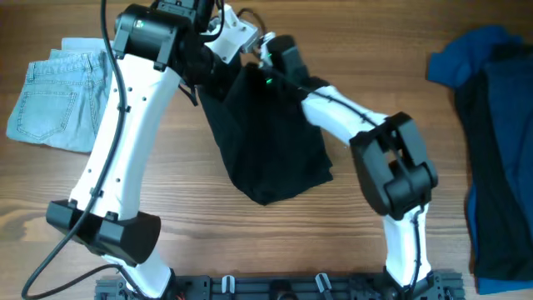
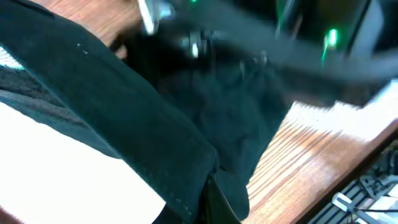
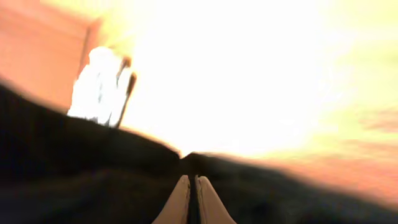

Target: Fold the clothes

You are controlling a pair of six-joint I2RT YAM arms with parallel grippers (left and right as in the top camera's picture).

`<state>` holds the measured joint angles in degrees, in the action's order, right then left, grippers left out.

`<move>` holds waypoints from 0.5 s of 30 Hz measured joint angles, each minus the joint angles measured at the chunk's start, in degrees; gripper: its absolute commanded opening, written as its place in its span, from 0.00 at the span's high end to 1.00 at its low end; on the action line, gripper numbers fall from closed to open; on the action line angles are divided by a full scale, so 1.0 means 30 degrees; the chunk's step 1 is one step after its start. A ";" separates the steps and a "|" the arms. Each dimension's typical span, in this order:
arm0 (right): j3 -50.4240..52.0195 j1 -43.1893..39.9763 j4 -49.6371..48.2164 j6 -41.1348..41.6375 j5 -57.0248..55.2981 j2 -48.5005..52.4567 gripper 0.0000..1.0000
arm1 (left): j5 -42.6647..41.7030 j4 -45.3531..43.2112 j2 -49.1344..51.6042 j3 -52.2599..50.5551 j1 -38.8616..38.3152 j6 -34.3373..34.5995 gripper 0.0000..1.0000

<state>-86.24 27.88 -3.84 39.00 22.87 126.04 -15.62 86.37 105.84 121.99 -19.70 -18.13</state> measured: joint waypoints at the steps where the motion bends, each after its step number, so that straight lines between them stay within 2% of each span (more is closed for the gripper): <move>1: 0.0000 -0.0510 0.0007 -0.0350 0.0000 0.0000 0.96 | -0.0058 0.0000 0.0000 0.0000 -0.0087 0.0000 0.96; 5: 0.0000 -0.1989 0.0583 -0.1056 0.0029 0.0000 0.96 | -0.0146 0.0022 0.0000 0.0000 -0.0299 0.0015 0.96; 8: -0.0029 -0.2987 0.2302 -0.2106 0.0393 0.0000 0.96 | -0.0146 0.0087 0.0000 0.0000 -0.0415 0.0080 0.96; 15: -0.0153 -0.6040 1.1242 -0.5639 -0.0976 -0.0095 0.96 | 0.0342 -0.0109 0.0015 -0.0969 -0.1887 0.0087 0.96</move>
<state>-86.70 9.76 29.89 22.09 19.94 125.75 -14.59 86.04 105.89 119.09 -25.36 -17.87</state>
